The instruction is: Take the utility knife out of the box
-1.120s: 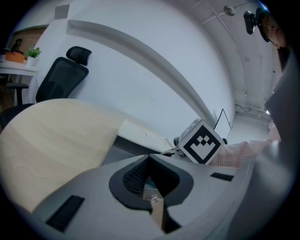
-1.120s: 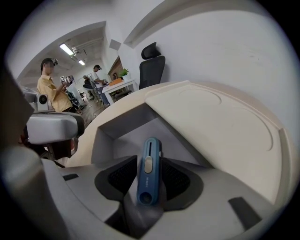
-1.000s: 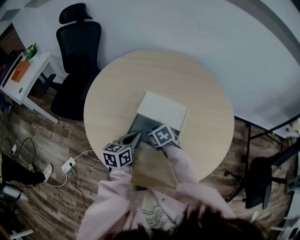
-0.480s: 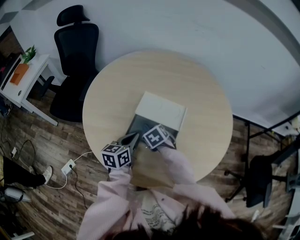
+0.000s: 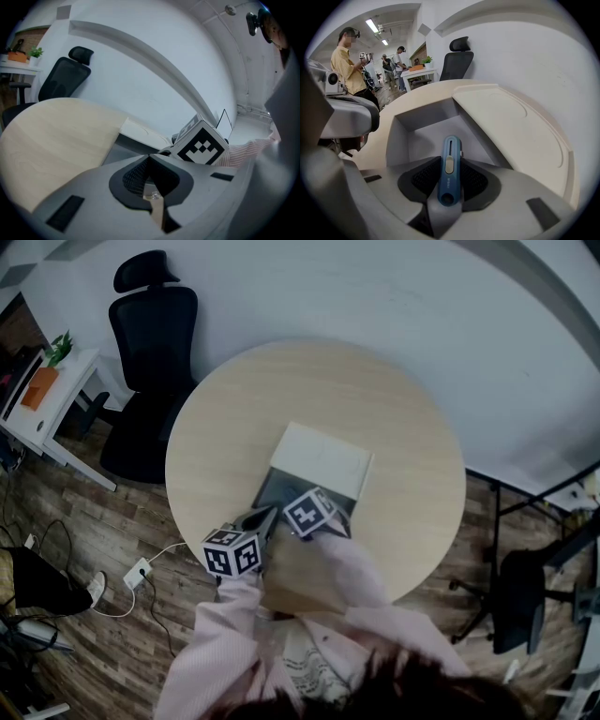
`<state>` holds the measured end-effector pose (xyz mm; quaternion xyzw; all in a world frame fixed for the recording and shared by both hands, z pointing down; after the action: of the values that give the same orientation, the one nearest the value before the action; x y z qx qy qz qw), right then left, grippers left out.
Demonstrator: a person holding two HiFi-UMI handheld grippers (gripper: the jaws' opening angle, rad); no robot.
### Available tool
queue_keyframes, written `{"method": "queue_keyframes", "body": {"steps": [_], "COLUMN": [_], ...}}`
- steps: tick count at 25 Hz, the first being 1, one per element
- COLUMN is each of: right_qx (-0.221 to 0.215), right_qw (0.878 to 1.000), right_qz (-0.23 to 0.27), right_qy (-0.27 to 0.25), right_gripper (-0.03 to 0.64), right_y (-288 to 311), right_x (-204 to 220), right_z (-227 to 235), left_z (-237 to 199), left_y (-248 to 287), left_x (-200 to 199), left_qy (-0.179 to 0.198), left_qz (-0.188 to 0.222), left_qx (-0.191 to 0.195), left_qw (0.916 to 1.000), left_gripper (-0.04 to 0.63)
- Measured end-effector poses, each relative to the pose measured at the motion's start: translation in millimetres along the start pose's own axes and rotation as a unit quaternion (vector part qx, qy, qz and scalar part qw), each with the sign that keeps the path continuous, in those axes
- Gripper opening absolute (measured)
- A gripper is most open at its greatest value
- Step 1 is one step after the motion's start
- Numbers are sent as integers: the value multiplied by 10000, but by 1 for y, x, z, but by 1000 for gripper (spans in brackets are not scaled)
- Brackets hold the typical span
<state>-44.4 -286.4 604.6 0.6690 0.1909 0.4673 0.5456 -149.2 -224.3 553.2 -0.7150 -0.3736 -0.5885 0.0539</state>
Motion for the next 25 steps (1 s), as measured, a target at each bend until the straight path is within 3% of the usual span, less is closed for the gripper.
{"method": "queue_keyframes", "body": {"steps": [18,23,25], "right_qx": [-331,-750,-738], "right_qw": [9983,9945,9922], "right_qz": [175,456,882], "right_qy": [435,568,484], "right_gripper": [127,127,127], "right_y": [-16,-25,-26], "right_x": [6,2,-7], "right_z": [2,-7,-2], "left_z": [6,8,9], "left_y": [-5,-7,-9], "left_x": [1,-1,-1], "left_qy": [11,65,71], "left_qz": [26,67,78], "left_qx": [-12,-24,-26], "left_qw": [10000,10000,9999], "left_gripper": [9,9,9]}}
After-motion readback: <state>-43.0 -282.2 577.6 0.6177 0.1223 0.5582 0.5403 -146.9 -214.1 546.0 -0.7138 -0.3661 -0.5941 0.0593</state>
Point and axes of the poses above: the fingertips, and each gripper's own axes: y forward along the fingers, z to its right, x out of its underside, the point moved 6 cm from there along -y, backward along the fingers, and after that the axes turned 14 degrees about y, right-handed, at the moved point
